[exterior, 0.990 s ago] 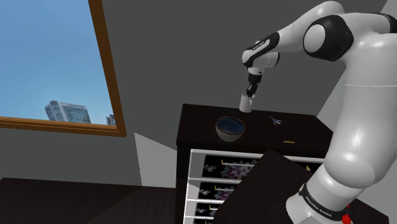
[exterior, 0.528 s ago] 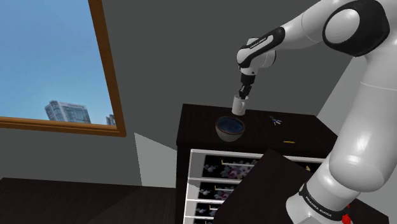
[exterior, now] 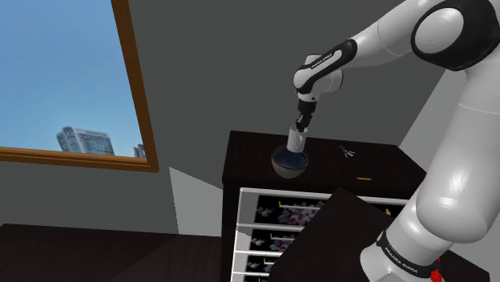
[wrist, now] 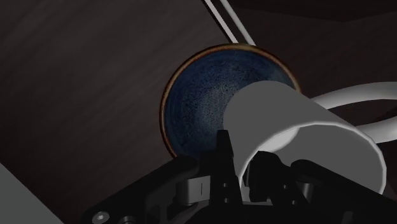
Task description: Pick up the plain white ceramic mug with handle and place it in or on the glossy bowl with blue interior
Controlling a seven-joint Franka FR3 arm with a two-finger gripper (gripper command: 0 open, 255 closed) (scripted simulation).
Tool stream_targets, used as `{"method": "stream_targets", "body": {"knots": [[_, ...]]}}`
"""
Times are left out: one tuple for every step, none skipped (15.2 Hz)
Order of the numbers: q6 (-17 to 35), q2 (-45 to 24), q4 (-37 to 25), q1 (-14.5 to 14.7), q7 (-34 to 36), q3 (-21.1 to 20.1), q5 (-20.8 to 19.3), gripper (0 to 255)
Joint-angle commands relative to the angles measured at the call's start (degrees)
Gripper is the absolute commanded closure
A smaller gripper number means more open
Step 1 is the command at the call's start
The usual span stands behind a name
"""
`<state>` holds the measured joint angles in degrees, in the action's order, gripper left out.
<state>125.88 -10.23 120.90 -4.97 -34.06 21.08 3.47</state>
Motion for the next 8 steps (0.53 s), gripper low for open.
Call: {"method": "stream_targets", "body": {"knots": [[1.38, -0.95, 0.48, -0.08, -0.26, -0.12, 0.47, 255], [2.07, -1.44, 0.71, -0.13, -0.42, -0.19, 0.71, 255], [2.75, -1.94, 0.92, -0.19, -0.58, -0.26, 0.96, 255], [3.43, -2.46, 1.13, -0.25, -0.75, -0.34, 1.22, 255], [4.11, -2.98, 1.32, -0.32, -0.92, -0.42, 1.49, 255], [4.78, -3.51, 1.50, -0.39, -1.10, -0.51, 1.76, 255], [5.45, -4.05, 1.66, -0.47, -1.28, -0.60, 2.03, 255], [6.12, -4.60, 1.82, -0.54, -1.47, -0.70, 2.32, 255]]}}
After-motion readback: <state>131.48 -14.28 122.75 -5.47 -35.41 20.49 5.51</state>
